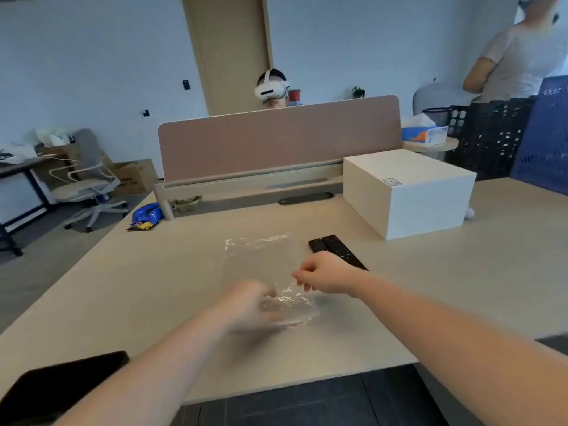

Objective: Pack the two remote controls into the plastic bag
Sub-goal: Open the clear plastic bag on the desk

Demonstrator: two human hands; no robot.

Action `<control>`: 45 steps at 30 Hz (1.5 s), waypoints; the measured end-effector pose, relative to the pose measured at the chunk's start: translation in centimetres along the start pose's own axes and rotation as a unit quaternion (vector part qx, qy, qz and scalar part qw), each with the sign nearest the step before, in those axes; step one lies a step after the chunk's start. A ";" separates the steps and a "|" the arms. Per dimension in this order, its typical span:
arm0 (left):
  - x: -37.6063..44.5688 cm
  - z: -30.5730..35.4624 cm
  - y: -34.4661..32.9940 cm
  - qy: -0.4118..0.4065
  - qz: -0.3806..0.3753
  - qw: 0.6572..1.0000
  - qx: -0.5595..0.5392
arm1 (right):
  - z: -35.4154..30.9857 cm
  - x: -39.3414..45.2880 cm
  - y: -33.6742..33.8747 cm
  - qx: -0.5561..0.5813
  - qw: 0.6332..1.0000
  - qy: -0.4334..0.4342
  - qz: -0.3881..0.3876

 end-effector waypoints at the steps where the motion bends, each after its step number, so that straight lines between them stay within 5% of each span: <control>1: -0.2 0.3 -0.4 -0.002 -0.016 1.000 0.008 | 0.3 -0.3 -0.1 -0.002 1.000 -0.004 0.001; 5: -0.6 0.5 -2.4 -0.025 -0.047 0.997 0.051 | 1.1 -1.3 -0.4 0.008 1.000 -0.020 0.004; 12: -0.4 -0.4 -1.8 -0.008 0.022 0.998 0.051 | 2.0 -1.7 -1.6 0.016 0.999 -0.032 -0.009; 18: -0.3 -1.3 -1.0 0.068 0.057 0.994 -0.068 | 3.3 -1.4 -1.2 0.095 0.992 -0.066 0.041; 28: -0.2 -2.7 -0.4 0.133 0.219 0.934 -0.250 | 4.8 -1.2 -5.2 0.269 0.950 -0.135 -0.077; 45: 1.7 -1.1 -2.9 0.066 0.188 0.933 -0.299 | 5.1 -0.4 -6.2 0.358 0.920 -0.146 -0.071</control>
Point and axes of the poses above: each hand's wrist, its own x-axis towards the middle knuckle, its own y-axis out of the back of the hand, z = x × y, the point moved 10 cm from there along x, towards the middle knuckle, and after that the axes turned 12 degrees about -y, right-handed, at the moved point
